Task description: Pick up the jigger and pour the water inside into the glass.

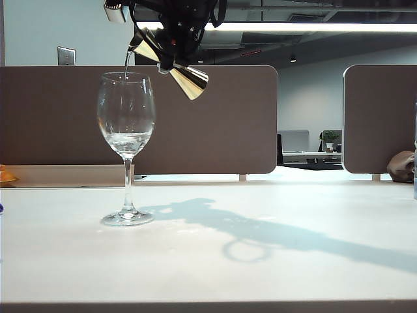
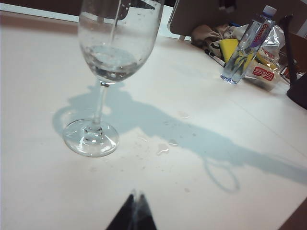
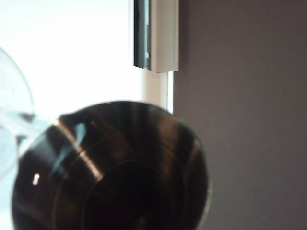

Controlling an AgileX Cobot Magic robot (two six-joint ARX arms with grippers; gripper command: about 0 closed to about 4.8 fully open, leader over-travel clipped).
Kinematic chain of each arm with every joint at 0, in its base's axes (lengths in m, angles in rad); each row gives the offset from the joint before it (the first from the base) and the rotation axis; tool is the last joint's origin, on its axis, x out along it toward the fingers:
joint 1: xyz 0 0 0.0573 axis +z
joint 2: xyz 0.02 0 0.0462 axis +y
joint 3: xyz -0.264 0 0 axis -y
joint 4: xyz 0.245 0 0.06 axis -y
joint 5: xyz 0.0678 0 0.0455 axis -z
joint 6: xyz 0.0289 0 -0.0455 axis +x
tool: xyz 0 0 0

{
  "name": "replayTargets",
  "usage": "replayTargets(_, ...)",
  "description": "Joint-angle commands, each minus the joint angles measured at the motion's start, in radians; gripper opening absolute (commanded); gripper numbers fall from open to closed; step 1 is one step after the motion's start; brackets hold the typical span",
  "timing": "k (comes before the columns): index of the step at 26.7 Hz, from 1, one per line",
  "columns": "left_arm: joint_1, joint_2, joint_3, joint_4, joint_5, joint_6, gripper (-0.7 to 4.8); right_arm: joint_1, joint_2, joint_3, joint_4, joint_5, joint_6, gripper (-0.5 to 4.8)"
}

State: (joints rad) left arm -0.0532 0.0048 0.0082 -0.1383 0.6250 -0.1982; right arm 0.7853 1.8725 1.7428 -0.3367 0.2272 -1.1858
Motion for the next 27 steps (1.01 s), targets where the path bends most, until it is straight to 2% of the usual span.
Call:
replayTargets(1,0.002,0.001,0.000,-0.001,0.004,0.007,-0.05,0.003,-0.007,0.008,0.046,0.019,-0.056,-0.01)
replayTargets(17,0.002,0.001,0.000,-0.001,0.004,0.007,-0.05,-0.004,-0.008,0.008,0.106,0.066,-0.267,-0.01)
replayTargets(20,0.002,0.001,0.000,-0.001,0.004,0.007,-0.05,-0.004,-0.008,0.008,0.109,0.066,-0.329,-0.01)
replayTargets(22,0.002,0.001,0.000,-0.001,0.004,0.007,-0.05,-0.004,-0.008,0.008,0.109,0.066,-0.412,-0.01)
replayTargets(24,0.002,0.001,0.000,-0.001,0.004,0.007,-0.05,-0.001,-0.010,0.008,0.109,0.066,-0.433,-0.01)
replayTargets(26,0.002,0.001,0.000,-0.001,0.004,0.007,-0.05,0.003,-0.013,0.008,0.105,0.065,-0.542,-0.01)
replayTargets(27,0.002,0.001,0.000,-0.001,0.004,0.007,-0.05,0.003,-0.016,0.008,0.109,0.059,-0.553,-0.01)
